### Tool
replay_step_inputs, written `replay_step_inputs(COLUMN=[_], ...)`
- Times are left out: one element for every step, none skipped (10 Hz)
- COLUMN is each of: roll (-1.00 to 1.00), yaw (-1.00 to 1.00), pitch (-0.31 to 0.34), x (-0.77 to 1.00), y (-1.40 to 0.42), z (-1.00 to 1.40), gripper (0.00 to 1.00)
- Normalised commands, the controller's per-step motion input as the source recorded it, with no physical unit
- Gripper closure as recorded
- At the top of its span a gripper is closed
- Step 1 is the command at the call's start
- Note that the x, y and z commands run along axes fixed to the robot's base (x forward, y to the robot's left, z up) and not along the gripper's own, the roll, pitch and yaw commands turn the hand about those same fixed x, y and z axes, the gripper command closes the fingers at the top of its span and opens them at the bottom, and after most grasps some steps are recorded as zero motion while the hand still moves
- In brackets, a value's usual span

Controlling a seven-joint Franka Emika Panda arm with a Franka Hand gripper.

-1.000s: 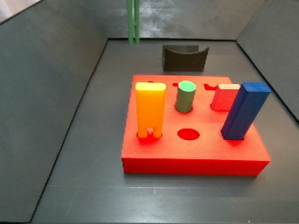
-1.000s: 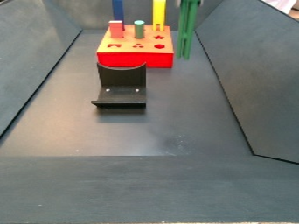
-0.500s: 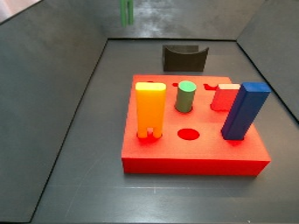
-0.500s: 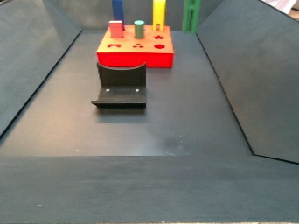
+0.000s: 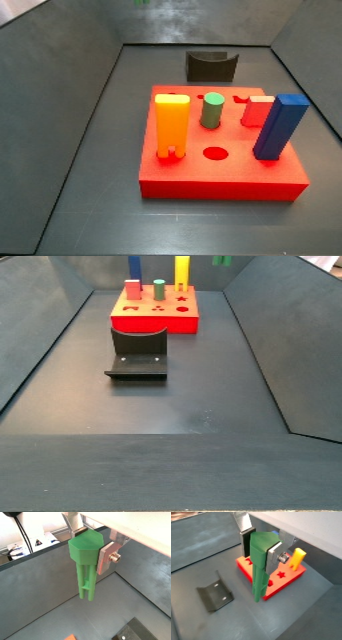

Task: Pick up the 3 prong object. Move up. Move to above the board. Insert the 3 prong object.
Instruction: Move to above the board, then insert the 3 prong object.

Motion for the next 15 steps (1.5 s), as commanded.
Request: replay_step_inputs(roll=[0.11, 0.11, 0.03, 0.02, 0.02, 0.03, 0.06, 0.08, 0.07, 0.00, -0.05, -0.13, -0.05, 0.02, 0.03], yaw=[-0.72, -0.57, -0.31, -0.18, -0.08, -0.04, -0.02, -0.01, 0.01, 0.00, 0.00, 0.00, 0.00, 0.00, 0.00], pitch=[0.083, 0.087, 0.098, 0.098, 0.102, 0.103, 0.106, 0.110, 0.114, 0.004, 0.000, 0.000, 0.000, 0.000, 0.020], x=[0.26, 0.27, 0.30, 0.31, 0.32, 0.35, 0.32, 0.26, 0.17, 0.00, 0.00, 0.02, 0.00, -0.01, 0.61], y=[-1.00, -1.00, -1.00, -1.00, -1.00, -1.00, -0.81, -0.55, -0.26, 0.00, 0.00, -0.05, 0.00, -0.04, 0.12], z=[0.00, 0.00, 0.00, 0.00, 0.00, 0.01, 0.01, 0.00, 0.01, -0.03, -0.09, -0.15, -0.06, -0.11, -0.17], gripper=[1.00, 1.00, 1.00, 1.00, 1.00, 1.00, 1.00, 1.00, 1.00, 1.00, 1.00, 1.00, 1.00, 1.00, 1.00])
